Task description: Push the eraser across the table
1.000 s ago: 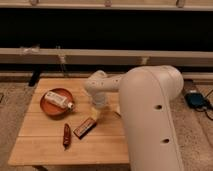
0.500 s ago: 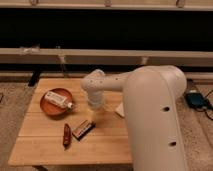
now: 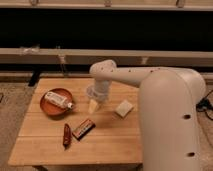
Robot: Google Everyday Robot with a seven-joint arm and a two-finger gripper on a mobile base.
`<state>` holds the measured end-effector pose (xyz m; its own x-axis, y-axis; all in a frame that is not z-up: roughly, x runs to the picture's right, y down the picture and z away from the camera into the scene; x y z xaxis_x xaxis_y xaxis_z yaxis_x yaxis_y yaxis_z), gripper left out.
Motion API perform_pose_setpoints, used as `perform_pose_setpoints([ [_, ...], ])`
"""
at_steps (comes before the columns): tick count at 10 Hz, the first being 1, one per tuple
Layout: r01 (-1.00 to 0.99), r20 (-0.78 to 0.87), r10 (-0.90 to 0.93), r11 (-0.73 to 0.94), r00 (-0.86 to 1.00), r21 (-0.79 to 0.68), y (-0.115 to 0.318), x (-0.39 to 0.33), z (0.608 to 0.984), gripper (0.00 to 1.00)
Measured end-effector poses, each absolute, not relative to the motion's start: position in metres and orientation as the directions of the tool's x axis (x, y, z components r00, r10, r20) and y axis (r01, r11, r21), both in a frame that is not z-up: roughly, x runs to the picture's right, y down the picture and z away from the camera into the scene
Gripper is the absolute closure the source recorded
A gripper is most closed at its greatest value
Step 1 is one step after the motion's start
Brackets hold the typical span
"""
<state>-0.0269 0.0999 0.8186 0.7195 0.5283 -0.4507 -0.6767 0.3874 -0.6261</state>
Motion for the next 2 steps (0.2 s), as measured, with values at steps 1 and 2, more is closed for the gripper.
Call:
perform_pose_setpoints([
  [1, -0.680, -0.451, 0.535, 0.379, 0.714, -0.628, 0.0962, -0.0244, 0.8164, 0.20],
  [2, -0.678, -0.449, 0.533, 0.380, 0.717, -0.629, 0.0962, -0.0265, 0.8163, 0.20],
])
